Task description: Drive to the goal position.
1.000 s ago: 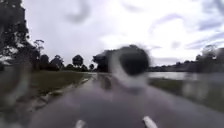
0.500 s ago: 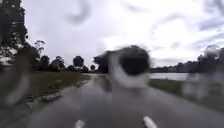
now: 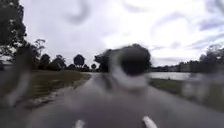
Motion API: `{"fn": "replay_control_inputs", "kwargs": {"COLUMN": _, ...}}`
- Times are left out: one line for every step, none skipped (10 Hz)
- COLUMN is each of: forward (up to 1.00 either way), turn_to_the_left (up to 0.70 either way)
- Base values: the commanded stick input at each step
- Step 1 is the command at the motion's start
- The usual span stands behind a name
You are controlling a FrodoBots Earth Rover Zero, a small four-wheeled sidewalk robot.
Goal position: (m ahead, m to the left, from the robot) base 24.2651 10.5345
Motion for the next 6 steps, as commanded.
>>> {"fn": "replay_control_inputs", "kwargs": {"forward": 0.85, "turn_to_the_left": 0.0}}
{"fn": "replay_control_inputs", "kwargs": {"forward": 0.85, "turn_to_the_left": 0.0}}
{"fn": "replay_control_inputs", "kwargs": {"forward": 0.85, "turn_to_the_left": 0.0}}
{"fn": "replay_control_inputs", "kwargs": {"forward": 0.85, "turn_to_the_left": 0.0}}
{"fn": "replay_control_inputs", "kwargs": {"forward": 0.85, "turn_to_the_left": 0.0}}
{"fn": "replay_control_inputs", "kwargs": {"forward": 0.85, "turn_to_the_left": 0.0}}
